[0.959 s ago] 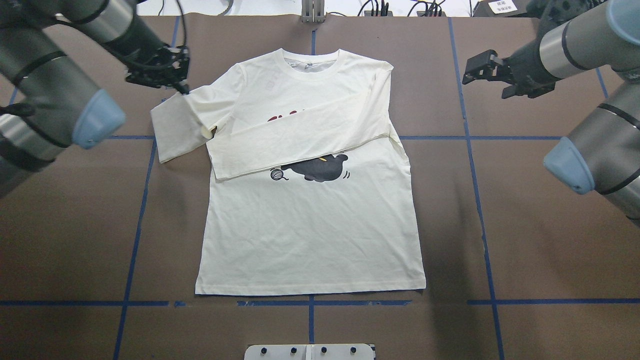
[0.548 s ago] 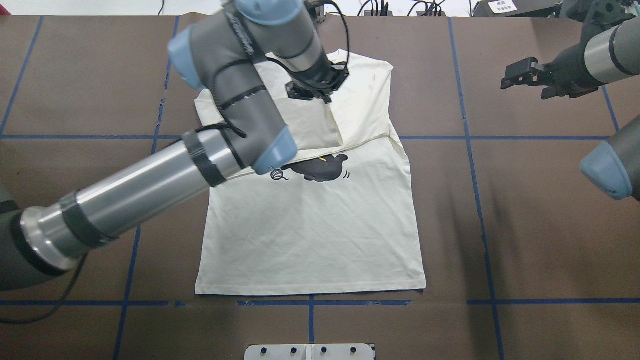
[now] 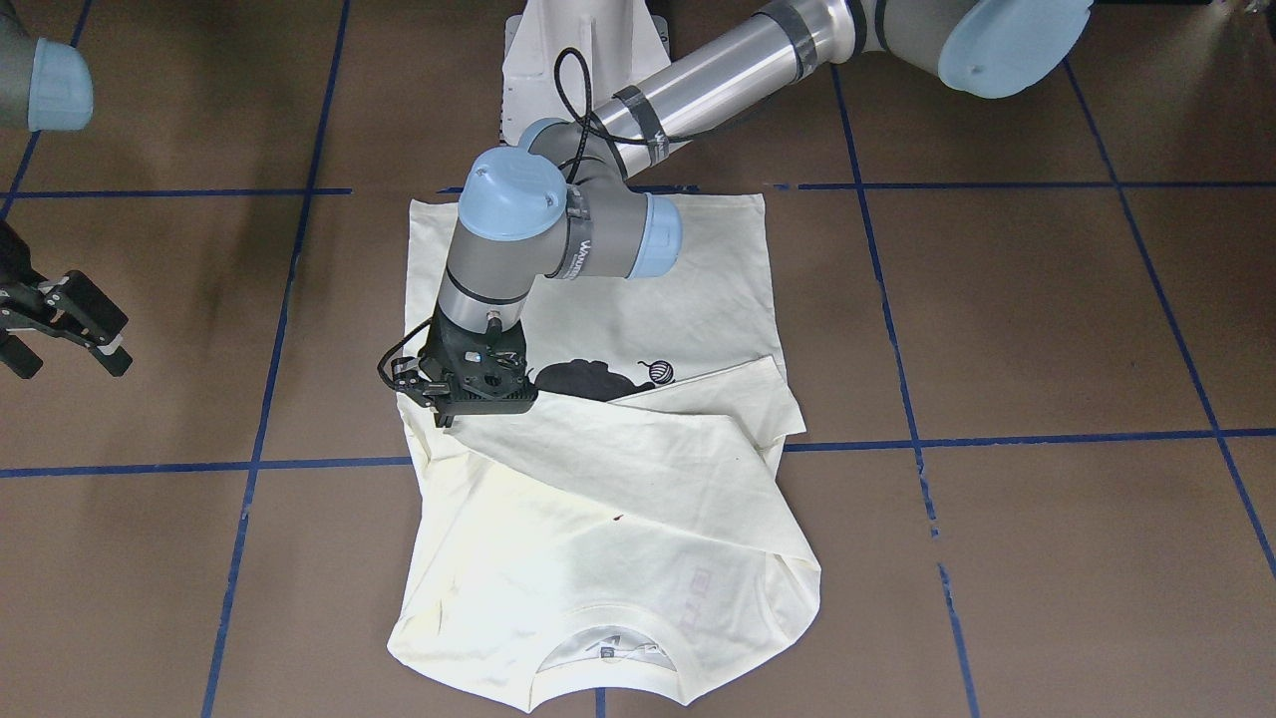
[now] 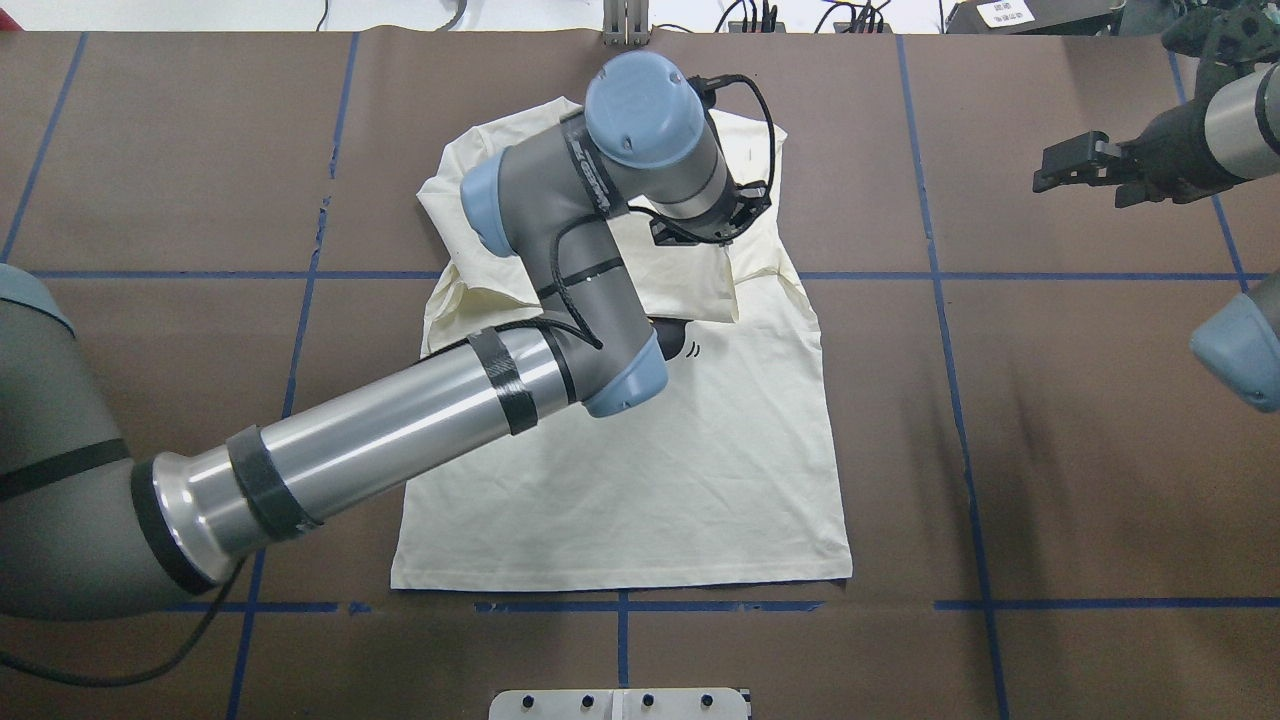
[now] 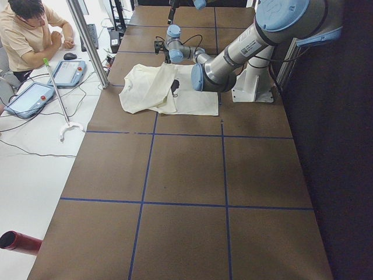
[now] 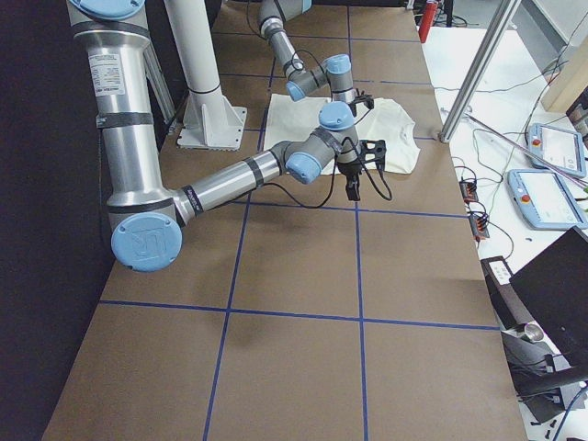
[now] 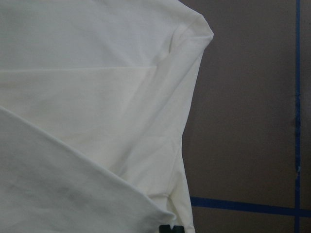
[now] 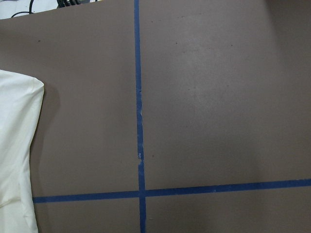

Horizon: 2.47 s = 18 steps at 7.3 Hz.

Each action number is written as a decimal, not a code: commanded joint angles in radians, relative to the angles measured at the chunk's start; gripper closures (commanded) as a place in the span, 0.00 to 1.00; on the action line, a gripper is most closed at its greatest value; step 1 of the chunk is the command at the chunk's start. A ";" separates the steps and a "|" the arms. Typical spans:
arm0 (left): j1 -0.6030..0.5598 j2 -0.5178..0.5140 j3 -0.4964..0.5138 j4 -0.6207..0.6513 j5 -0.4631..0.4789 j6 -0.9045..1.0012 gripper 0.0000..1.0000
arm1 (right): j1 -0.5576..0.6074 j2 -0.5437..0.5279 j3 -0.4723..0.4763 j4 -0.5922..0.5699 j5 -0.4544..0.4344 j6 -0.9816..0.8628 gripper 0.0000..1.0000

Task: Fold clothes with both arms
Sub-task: 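Fold the other sleeve across the shirt with the left gripper, then release the sleeve and move both grippers to the shirt hem corners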

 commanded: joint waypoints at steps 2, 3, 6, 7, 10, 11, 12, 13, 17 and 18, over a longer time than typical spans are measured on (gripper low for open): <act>0.017 -0.039 0.090 -0.123 0.038 -0.055 0.75 | 0.000 -0.009 0.006 0.001 0.000 0.009 0.00; 0.017 -0.039 0.096 -0.130 0.040 -0.060 0.40 | -0.001 -0.009 0.006 0.001 0.000 0.009 0.00; -0.032 0.022 -0.078 -0.036 -0.015 -0.126 0.38 | -0.071 -0.010 0.015 0.004 -0.001 0.069 0.00; -0.056 0.165 -0.281 0.071 -0.064 -0.109 0.38 | -0.161 -0.009 0.027 0.037 -0.027 0.209 0.00; -0.150 0.551 -0.733 0.166 -0.159 0.062 0.41 | -0.535 -0.014 0.148 0.048 -0.328 0.625 0.01; -0.164 0.635 -0.804 0.165 -0.175 0.090 0.41 | -0.684 -0.048 0.191 0.047 -0.455 0.728 0.06; -0.168 0.680 -0.836 0.165 -0.178 0.101 0.41 | -0.817 -0.052 0.199 0.010 -0.601 0.847 0.08; -0.167 0.687 -0.830 0.165 -0.175 0.101 0.41 | -0.936 -0.047 0.208 -0.049 -0.734 0.914 0.08; -0.165 0.690 -0.827 0.165 -0.173 0.095 0.40 | -1.047 -0.047 0.213 -0.139 -0.831 1.028 0.28; -0.164 0.690 -0.827 0.165 -0.173 0.094 0.40 | -1.047 -0.055 0.207 -0.142 -0.831 1.028 0.27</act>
